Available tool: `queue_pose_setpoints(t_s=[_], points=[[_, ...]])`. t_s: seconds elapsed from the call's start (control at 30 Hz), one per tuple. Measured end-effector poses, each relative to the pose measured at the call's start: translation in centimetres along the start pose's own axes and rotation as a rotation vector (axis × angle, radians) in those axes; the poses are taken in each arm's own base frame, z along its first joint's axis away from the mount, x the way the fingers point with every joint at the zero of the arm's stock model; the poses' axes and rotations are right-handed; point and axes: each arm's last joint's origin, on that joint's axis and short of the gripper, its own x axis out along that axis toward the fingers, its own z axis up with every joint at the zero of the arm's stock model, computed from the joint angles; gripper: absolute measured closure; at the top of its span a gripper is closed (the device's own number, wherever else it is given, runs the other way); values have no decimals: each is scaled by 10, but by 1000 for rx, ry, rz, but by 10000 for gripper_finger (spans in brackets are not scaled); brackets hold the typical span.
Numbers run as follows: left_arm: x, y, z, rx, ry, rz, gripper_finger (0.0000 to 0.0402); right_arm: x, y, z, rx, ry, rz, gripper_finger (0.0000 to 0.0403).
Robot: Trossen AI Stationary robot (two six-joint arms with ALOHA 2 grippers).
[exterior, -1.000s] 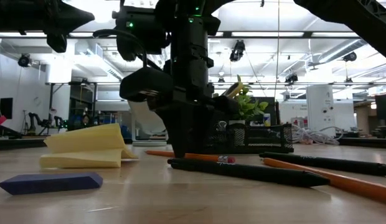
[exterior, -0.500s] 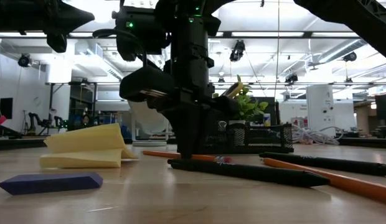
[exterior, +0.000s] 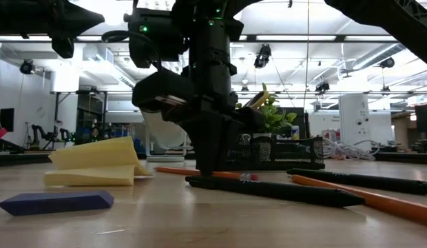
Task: Pick and place office supplies into organizer
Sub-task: Put the top orange pencil into the black desk organizer
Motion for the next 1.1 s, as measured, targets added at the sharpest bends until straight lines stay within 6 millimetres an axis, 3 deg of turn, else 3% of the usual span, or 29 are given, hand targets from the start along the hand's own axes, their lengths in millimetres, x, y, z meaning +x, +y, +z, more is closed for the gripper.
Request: queue_pose_setpoints(t_s=[0.7,1.1], points=[[0,0,0,0,0,0,402,-14,3,-3,-10,-8,47,390],[0,0,0,0,0,0,402,-68,11,-5,-38,-233,115,390]])
